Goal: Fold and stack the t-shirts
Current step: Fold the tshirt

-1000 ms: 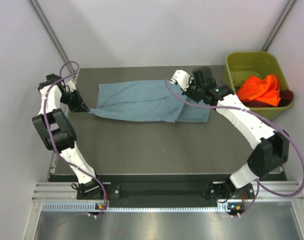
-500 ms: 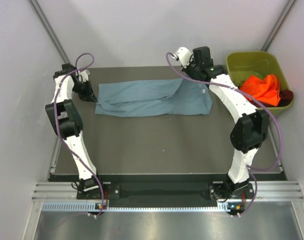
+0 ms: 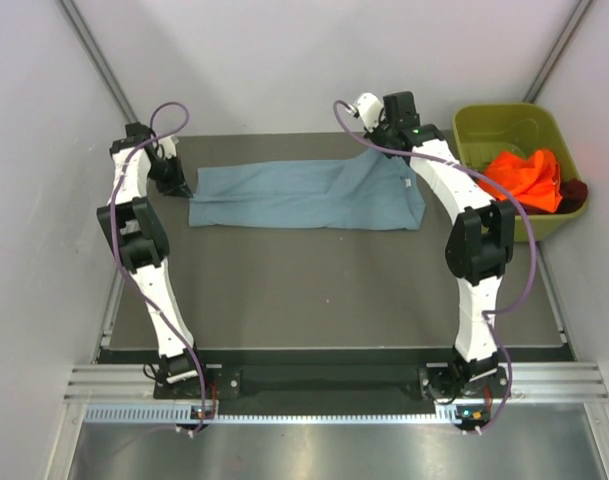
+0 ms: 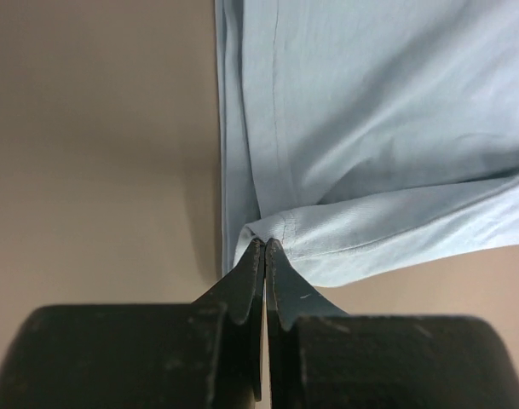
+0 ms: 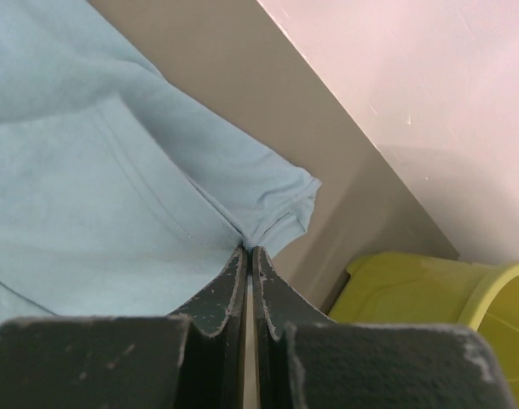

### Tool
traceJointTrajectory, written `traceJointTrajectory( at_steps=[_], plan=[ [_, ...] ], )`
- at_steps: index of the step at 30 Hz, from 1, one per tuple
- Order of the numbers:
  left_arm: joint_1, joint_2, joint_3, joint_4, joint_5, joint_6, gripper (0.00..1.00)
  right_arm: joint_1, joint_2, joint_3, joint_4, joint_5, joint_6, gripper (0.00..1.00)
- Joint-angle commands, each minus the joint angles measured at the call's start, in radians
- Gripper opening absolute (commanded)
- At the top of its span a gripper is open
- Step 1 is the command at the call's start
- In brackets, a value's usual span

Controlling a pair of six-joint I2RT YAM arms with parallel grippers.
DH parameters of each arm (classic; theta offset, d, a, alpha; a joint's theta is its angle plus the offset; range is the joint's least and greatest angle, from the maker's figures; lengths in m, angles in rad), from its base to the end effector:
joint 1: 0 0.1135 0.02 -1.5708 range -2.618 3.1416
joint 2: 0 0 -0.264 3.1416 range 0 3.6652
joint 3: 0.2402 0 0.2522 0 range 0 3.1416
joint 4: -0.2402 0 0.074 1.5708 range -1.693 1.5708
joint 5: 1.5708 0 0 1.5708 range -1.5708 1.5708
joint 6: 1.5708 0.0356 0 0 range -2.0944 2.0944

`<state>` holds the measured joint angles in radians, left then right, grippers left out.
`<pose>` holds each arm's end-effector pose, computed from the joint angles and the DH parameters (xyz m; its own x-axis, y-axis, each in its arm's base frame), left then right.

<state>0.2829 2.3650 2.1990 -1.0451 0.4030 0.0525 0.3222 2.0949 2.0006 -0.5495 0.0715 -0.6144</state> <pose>0.4815 0.1254 0.2173 -0.9041 -0.2125 -0.3708 -0.0769 0.9343 -0.3481 0.4649 0.1525 0.3130 -0.3144 -0.7111 -0.6288 -0.5420 0.6783 -0.4961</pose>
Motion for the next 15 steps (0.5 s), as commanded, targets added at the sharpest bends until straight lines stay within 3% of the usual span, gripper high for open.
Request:
traceJointTrajectory(
  at_steps=[1,15],
  plan=[
    [-0.002,-0.004,0.06,0.051,0.023,0.012,0.0,-0.021,0.005,0.079,0.048,0.019,0.016,0.0],
    [-0.044,0.054,0.131,0.083,0.005,-0.016,0.0,-0.037,0.091,0.162,0.099,0.057,0.012,0.0]
  ],
)
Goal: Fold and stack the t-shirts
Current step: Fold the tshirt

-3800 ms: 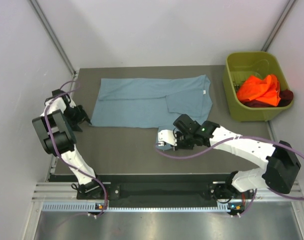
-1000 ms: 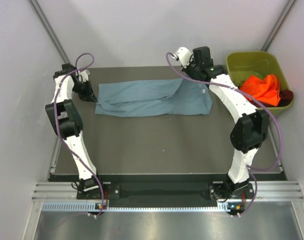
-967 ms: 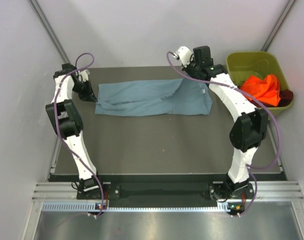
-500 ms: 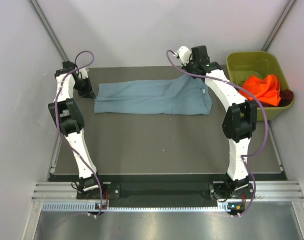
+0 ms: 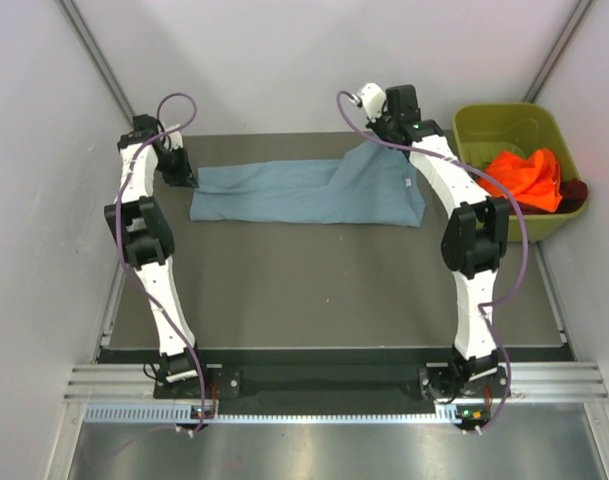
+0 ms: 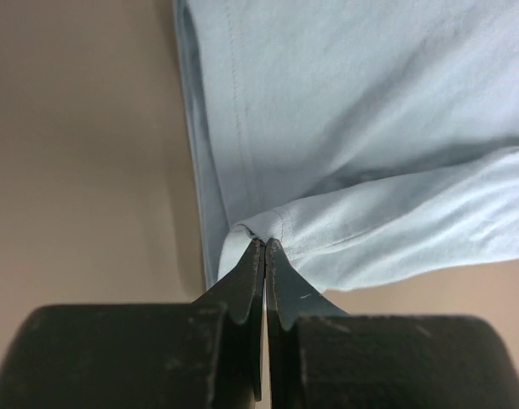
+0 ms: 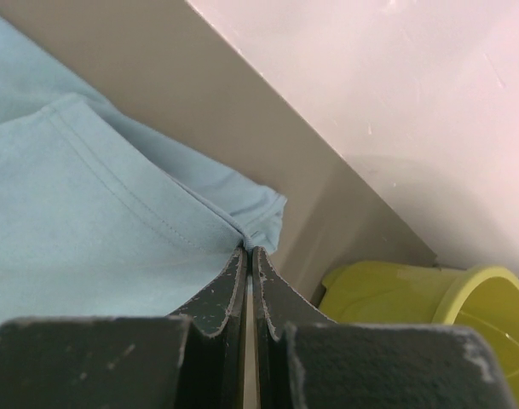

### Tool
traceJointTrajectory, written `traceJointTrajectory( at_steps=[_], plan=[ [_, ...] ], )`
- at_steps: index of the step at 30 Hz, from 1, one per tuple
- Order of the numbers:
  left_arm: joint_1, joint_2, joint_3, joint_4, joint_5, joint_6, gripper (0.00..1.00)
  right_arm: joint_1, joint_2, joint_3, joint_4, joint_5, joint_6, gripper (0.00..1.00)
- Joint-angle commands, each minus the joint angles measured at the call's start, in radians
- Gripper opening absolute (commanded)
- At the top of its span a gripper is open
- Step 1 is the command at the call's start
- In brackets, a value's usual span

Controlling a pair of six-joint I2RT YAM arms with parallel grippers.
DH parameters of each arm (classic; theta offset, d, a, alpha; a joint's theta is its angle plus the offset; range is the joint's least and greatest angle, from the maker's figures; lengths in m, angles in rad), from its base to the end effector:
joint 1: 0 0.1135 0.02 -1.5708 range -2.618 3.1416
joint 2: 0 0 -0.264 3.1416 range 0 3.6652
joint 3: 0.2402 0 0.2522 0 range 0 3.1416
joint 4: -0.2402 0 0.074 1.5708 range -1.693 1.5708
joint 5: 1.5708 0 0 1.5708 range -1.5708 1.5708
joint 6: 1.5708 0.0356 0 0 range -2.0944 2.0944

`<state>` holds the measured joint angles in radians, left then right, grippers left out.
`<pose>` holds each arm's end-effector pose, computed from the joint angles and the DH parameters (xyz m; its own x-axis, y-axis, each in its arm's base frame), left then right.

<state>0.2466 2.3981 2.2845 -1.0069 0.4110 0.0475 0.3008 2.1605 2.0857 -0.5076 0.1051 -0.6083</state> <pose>0.4989 0.1109 0.2280 -0.8747 -0.1753 -0.4518 -0.0136 0.9408 -0.3386 0.4853 0.1466 0.3143 -0.3105 -0.6914 -0.6524 -0.4733 0.7076 -0.5246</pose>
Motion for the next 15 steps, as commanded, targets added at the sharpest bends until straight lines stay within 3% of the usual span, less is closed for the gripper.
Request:
traceJointTrajectory(
  at_steps=[1,15],
  plan=[
    [-0.009,0.025,0.052,0.047,-0.008,-0.011,0.0,-0.015,0.035,0.086,0.057,0.025,0.004,0.0],
    [-0.007,0.091,0.098,0.087,-0.132,-0.035,0.0,-0.023,0.125,0.113,0.067,0.067,-0.013,0.0]
  ],
)
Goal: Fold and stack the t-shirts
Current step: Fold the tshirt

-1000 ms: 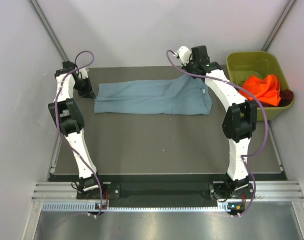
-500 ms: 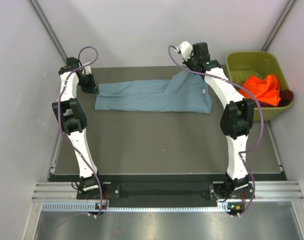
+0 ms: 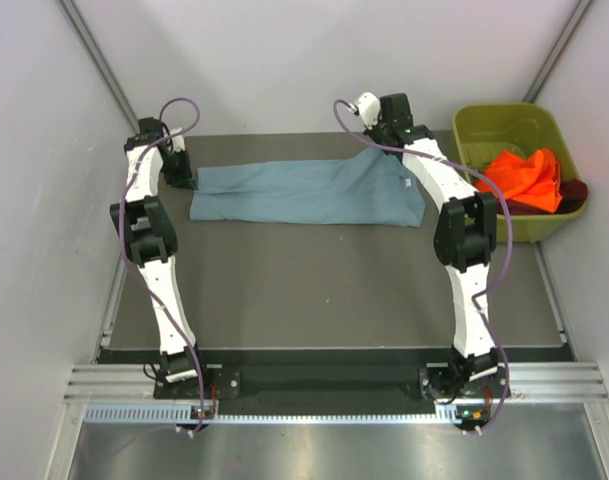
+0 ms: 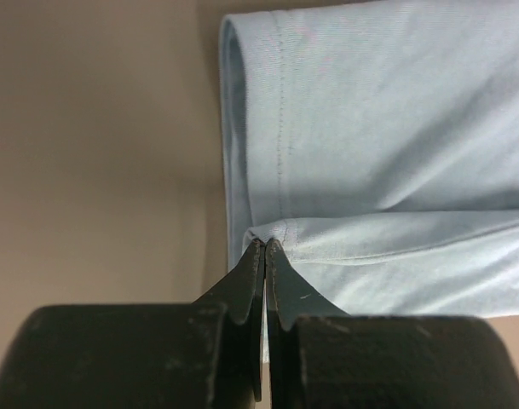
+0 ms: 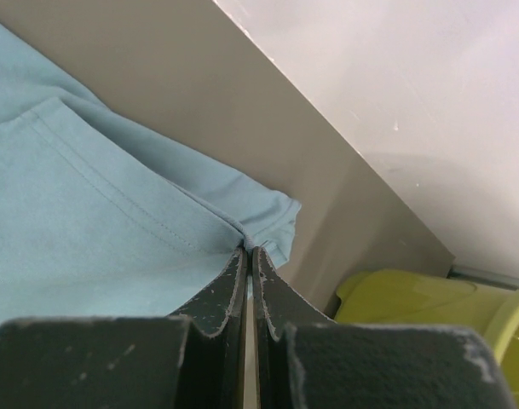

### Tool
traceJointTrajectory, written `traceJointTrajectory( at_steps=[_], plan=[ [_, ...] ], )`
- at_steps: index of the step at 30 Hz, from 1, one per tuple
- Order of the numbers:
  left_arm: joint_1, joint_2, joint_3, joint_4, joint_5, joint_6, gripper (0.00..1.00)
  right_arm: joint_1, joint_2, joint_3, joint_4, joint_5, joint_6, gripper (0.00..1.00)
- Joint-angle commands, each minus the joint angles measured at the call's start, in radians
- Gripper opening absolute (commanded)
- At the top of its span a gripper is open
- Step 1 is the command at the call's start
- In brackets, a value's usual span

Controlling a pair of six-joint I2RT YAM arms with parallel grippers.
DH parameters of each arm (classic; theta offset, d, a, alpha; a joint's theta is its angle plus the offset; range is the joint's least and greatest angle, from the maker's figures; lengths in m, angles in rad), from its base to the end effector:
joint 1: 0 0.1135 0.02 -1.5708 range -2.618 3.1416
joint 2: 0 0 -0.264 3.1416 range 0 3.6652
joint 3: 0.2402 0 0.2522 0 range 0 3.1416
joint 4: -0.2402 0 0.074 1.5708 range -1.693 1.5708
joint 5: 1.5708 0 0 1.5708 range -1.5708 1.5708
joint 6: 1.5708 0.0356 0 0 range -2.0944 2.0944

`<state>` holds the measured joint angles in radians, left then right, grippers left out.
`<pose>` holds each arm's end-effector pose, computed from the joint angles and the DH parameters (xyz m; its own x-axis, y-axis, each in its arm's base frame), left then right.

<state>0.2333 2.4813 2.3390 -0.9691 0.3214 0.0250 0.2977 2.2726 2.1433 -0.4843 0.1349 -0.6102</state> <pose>0.5156 0.1110 0.2035 -0.8738 -0.1833 -0.4504 -0.0612 0.9604 -0.2720 0.5085 0.1510 0.2801 -0.3448 -0.6997 -0.6257 -0.4675 0.7060 -0.5320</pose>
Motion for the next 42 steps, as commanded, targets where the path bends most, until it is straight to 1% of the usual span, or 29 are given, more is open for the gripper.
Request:
traceJointTrajectory(
  at_steps=[1,3,4,5,6,7,8,9,12,13,16,17,19,21,22,24,25,26,27,29,30,32,33,34,36,38,42],
  plan=[
    [0.005,0.01,0.042,0.053,-0.05,-0.014,0.0,-0.023,0.021,0.053,0.05,0.038,-0.011,0.0],
    [0.003,0.016,0.043,0.058,-0.061,-0.02,0.01,-0.026,0.048,0.053,0.053,0.049,-0.014,0.0],
    [-0.002,0.021,0.045,0.061,-0.058,-0.022,0.05,-0.026,0.057,0.053,0.062,0.052,-0.02,0.0],
    [-0.003,0.024,0.045,0.063,-0.064,-0.023,0.11,-0.028,0.077,0.055,0.067,0.064,-0.022,0.0],
    [-0.008,0.027,0.045,0.061,-0.07,-0.023,0.2,-0.028,0.087,0.056,0.073,0.071,-0.025,0.0],
    [-0.014,0.027,0.045,0.061,-0.079,-0.023,0.31,-0.026,0.096,0.056,0.085,0.083,-0.023,0.01],
    [-0.017,0.027,0.045,0.06,-0.087,-0.023,0.47,-0.026,0.109,0.055,0.093,0.125,-0.019,0.05],
    [-0.022,0.021,0.045,0.063,-0.099,-0.022,0.57,-0.026,0.111,0.055,0.101,0.146,-0.01,0.21],
    [-0.023,-0.024,0.046,0.055,-0.075,-0.019,0.75,-0.026,0.068,0.035,0.108,0.164,0.032,0.43],
    [-0.023,-0.042,0.039,0.053,-0.073,-0.023,0.78,-0.026,0.053,0.026,0.111,0.164,0.042,0.46],
    [-0.023,-0.125,-0.001,0.052,-0.05,-0.036,0.79,-0.02,-0.01,0.02,0.096,0.161,0.075,0.52],
    [-0.022,-0.166,-0.018,0.05,-0.047,-0.062,0.79,-0.017,-0.042,0.017,0.095,0.163,0.079,0.53],
    [-0.023,-0.205,-0.074,0.035,-0.03,-0.068,0.8,-0.008,-0.074,0.006,0.087,0.161,0.089,0.55],
    [-0.023,-0.249,-0.124,0.021,-0.028,-0.065,0.82,0.001,-0.123,-0.003,0.07,0.134,0.124,0.59],
    [-0.023,-0.263,-0.177,0.014,-0.028,-0.063,0.84,0.006,-0.137,-0.008,0.038,0.12,0.142,0.61],
    [-0.023,-0.297,-0.24,0.003,-0.024,-0.059,0.86,0.015,-0.174,-0.031,0.0,0.048,0.188,0.66],
    [-0.022,-0.306,-0.3,-0.002,-0.022,-0.054,0.86,0.012,-0.183,-0.042,-0.043,0.013,0.269,0.74],
    [-0.022,-0.324,-0.332,0.0,-0.022,-0.063,0.86,0.008,-0.199,-0.052,-0.069,-0.079,0.318,0.77],
    [-0.02,-0.332,-0.364,0.0,-0.016,-0.071,0.86,-0.006,-0.205,-0.08,-0.115,-0.128,0.413,0.8],
    [-0.023,-0.347,-0.435,0.004,-0.022,-0.082,0.86,-0.028,-0.219,-0.132,-0.138,-0.301,0.54,0.84],
    [-0.022,-0.351,-0.451,0.003,-0.033,-0.082,0.86,-0.055,-0.223,-0.214,-0.139,-0.354,0.682,0.85],
    [-0.022,-0.354,-0.478,0.004,-0.06,-0.07,0.86,-0.081,-0.242,-0.308,-0.126,-0.469,0.772,0.86],
    [-0.02,-0.354,-0.481,0.003,-0.102,-0.068,0.87,-0.098,-0.245,-0.391,-0.116,-0.486,0.821,0.88],
    [-0.02,-0.349,-0.481,0.001,-0.12,-0.062,0.87,-0.107,-0.243,-0.419,-0.114,-0.518,0.829,0.88],
    [-0.019,-0.343,-0.483,0.003,-0.142,-0.054,0.87,-0.127,-0.228,-0.457,-0.119,-0.52,0.819,0.89],
    [-0.019,-0.338,-0.483,0.009,-0.168,-0.046,0.87,-0.155,-0.213,-0.459,-0.117,-0.497,0.813,0.89],
    [-0.018,-0.315,-0.466,0.021,-0.199,-0.037,0.87,-0.201,-0.165,-0.431,-0.116,-0.515,0.799,0.89]
  ],
)
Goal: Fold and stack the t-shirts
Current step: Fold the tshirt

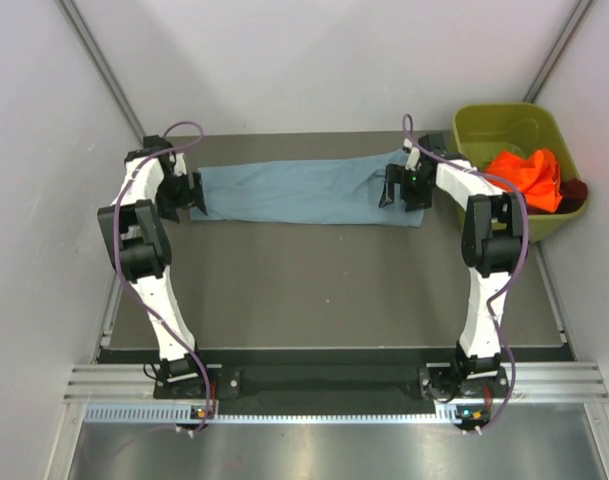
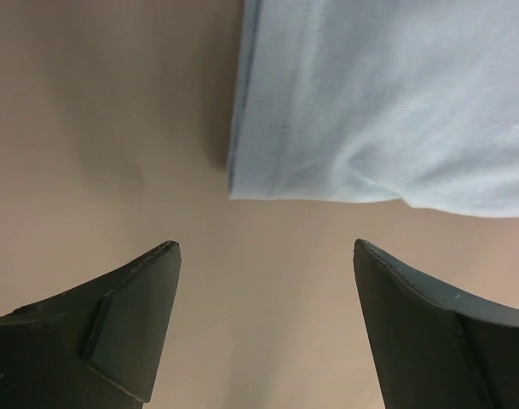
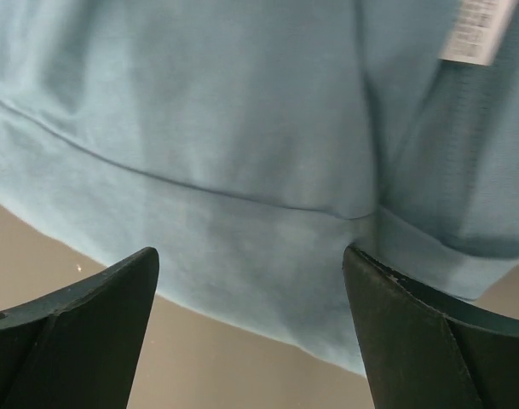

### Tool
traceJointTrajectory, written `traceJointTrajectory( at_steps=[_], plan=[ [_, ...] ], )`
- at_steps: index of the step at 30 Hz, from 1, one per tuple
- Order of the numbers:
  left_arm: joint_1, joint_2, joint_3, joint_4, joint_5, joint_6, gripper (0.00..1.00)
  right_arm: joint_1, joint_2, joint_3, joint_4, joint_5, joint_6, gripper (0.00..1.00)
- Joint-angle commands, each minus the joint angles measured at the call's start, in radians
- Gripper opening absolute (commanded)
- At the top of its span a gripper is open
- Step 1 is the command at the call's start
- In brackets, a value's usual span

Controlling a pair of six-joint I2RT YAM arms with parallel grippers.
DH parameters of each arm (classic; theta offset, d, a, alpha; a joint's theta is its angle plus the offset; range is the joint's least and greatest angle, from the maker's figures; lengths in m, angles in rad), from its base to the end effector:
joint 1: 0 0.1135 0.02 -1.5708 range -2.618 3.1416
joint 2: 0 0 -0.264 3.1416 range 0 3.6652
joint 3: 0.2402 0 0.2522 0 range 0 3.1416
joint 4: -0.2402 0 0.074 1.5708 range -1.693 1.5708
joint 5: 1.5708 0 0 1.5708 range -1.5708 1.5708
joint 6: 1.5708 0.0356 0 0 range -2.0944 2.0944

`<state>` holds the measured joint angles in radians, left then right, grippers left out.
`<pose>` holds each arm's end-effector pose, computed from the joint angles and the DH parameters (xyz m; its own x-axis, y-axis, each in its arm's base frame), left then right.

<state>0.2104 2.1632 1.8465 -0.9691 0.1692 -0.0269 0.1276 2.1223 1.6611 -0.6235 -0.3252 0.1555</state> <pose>0.4409 0.0880 0.2085 -0.9339 -0.2265 -0.2767 -0.1847 0.9681 -0.1691 0.4496 0.0691 0.1878 -0.9080 0.0315 -0.4178 -0.1296 0.9272 0.3514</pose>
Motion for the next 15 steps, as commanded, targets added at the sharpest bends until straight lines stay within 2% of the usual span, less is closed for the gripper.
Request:
traceJointTrajectory(
  at_steps=[1,7,12,14,15],
  plan=[
    [0.004,0.01,0.033,0.023,-0.053,0.016,0.87,-0.039,-0.004,0.055,0.021,-0.055,0.029,0.88],
    [0.006,0.087,0.103,0.021,-0.073,0.018,0.86,-0.077,0.005,0.034,-0.004,-0.026,0.012,0.88],
    [0.004,0.098,0.085,0.015,-0.086,0.045,0.84,-0.102,-0.047,-0.05,-0.025,-0.028,0.013,0.87],
    [0.004,0.099,0.08,0.01,-0.083,0.047,0.82,-0.105,-0.07,-0.086,-0.028,-0.052,0.01,0.84],
    [0.004,0.098,0.079,0.012,-0.08,0.048,0.78,-0.105,-0.076,-0.098,-0.034,-0.063,0.006,0.76]
  ],
)
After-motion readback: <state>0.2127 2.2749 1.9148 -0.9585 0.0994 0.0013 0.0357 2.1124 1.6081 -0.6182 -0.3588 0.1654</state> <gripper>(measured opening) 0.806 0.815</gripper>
